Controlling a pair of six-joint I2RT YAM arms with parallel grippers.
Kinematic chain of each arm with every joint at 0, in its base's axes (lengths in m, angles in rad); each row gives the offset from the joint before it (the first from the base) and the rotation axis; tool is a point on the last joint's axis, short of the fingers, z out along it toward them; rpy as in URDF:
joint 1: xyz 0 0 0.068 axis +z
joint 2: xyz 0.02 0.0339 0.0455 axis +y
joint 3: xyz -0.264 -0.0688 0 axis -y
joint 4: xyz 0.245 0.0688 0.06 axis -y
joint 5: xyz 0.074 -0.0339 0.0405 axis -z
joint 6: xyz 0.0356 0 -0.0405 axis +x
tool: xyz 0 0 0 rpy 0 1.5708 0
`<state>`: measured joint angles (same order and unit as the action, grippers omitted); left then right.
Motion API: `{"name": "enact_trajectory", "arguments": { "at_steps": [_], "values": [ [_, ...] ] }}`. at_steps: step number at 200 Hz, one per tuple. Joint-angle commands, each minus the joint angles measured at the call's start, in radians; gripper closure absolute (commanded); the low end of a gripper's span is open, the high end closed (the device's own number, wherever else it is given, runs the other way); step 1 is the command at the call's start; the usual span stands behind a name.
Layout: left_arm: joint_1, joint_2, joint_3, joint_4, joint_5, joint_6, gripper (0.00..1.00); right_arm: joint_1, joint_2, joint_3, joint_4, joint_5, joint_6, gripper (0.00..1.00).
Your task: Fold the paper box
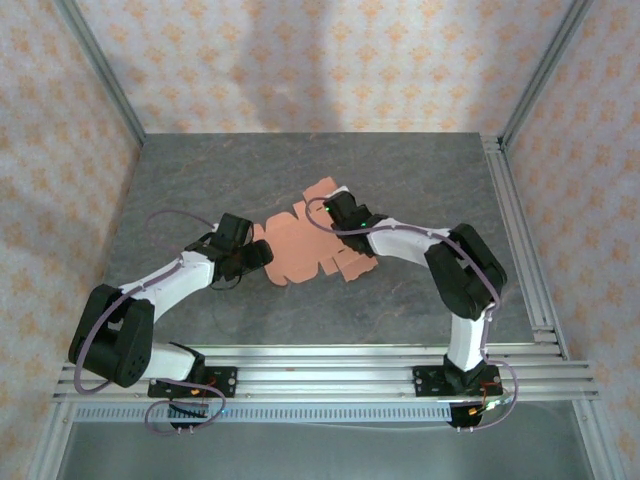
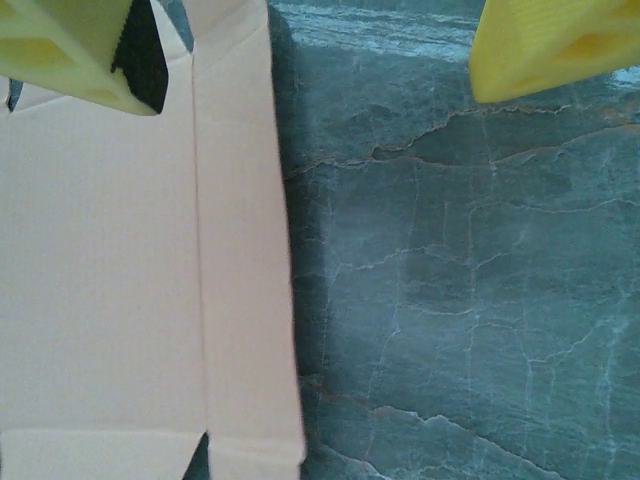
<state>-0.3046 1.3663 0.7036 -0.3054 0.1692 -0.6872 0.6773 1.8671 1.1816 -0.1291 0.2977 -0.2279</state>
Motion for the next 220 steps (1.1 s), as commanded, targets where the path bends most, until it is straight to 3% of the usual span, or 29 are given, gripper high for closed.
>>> {"name": "enact_trajectory", "arguments": {
  "at_steps": [1,40,61,91,112,136,170,189,220],
  "values": [
    [0.007,0.007,0.023,-0.009,0.000,0.012,0.19,0.027,0.022,0.004,-0.031,0.036,-0.015,0.92],
    [0.006,0.010,0.023,-0.012,0.000,0.011,0.19,0.089,0.106,0.038,-0.022,0.279,-0.120,0.94],
    [0.007,0.008,0.023,-0.012,0.002,0.009,0.19,0.093,0.101,0.038,-0.017,0.285,-0.101,0.94],
    [0.006,0.015,0.034,-0.020,0.009,0.012,0.19,0.057,0.024,0.009,-0.026,0.108,-0.001,0.90],
    [0.006,0.018,0.036,-0.010,0.030,0.005,0.19,0.025,-0.026,-0.008,-0.039,-0.047,0.063,0.73],
    [0.005,0.031,0.047,-0.011,0.040,0.003,0.18,-0.005,-0.063,-0.032,-0.016,-0.135,0.118,0.54],
    [0.005,0.035,0.055,-0.016,0.044,0.005,0.18,-0.050,-0.065,-0.024,-0.026,-0.218,0.164,0.45],
    [0.006,0.034,0.057,-0.020,0.045,0.009,0.18,-0.095,-0.059,-0.021,-0.034,-0.351,0.200,0.37],
    [0.005,0.043,0.060,-0.017,0.055,0.009,0.17,-0.130,-0.016,-0.010,-0.050,-0.477,0.212,0.35]
  ]
}}
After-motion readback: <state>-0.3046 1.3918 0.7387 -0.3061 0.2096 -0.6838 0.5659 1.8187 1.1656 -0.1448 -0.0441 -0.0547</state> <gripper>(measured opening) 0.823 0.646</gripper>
